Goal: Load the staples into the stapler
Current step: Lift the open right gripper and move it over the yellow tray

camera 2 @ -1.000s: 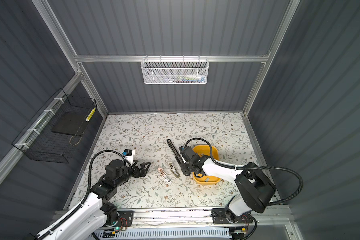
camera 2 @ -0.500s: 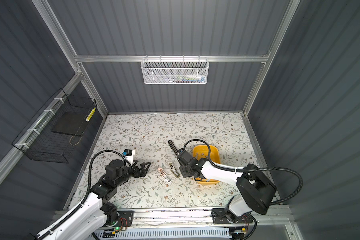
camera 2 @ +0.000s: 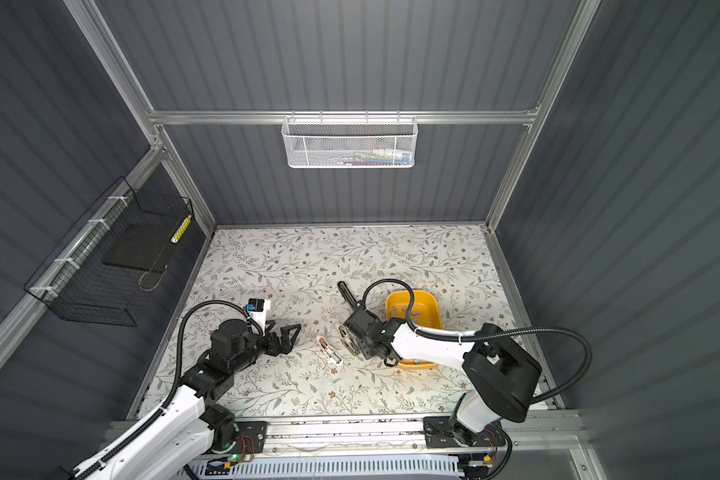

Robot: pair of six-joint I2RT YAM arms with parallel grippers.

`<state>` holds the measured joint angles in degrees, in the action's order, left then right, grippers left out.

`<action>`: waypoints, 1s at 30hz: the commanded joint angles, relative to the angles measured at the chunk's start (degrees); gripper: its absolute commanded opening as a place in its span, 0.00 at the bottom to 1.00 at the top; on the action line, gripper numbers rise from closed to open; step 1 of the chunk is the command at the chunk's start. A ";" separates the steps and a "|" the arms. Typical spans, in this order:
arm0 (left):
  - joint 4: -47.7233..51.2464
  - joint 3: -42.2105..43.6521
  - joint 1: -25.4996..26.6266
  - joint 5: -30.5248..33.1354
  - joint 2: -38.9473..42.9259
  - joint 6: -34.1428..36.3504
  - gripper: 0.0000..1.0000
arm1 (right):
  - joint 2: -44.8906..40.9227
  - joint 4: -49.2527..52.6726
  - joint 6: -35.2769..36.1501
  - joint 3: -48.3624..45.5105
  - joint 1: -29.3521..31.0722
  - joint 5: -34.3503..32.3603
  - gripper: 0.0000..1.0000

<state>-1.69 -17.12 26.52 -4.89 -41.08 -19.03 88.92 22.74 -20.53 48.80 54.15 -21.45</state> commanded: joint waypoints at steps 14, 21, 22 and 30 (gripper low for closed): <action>0.81 0.42 0.02 0.62 1.37 0.45 1.00 | 4.49 10.64 -8.84 4.30 4.20 -6.18 0.39; 0.84 0.43 0.02 0.75 1.27 0.50 1.00 | -2.43 11.42 -7.26 6.80 4.30 -5.41 0.40; 0.83 0.42 0.02 0.83 1.28 0.49 1.00 | -3.86 11.92 -7.39 7.11 4.30 -6.08 0.41; 0.90 0.40 0.01 0.93 1.33 0.47 1.00 | -20.25 13.44 -10.96 5.72 -6.52 -5.66 0.34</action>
<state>-1.30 -17.12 26.52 -4.47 -40.34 -19.03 72.58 33.98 -28.75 55.20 53.23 -27.18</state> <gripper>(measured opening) 0.997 0.340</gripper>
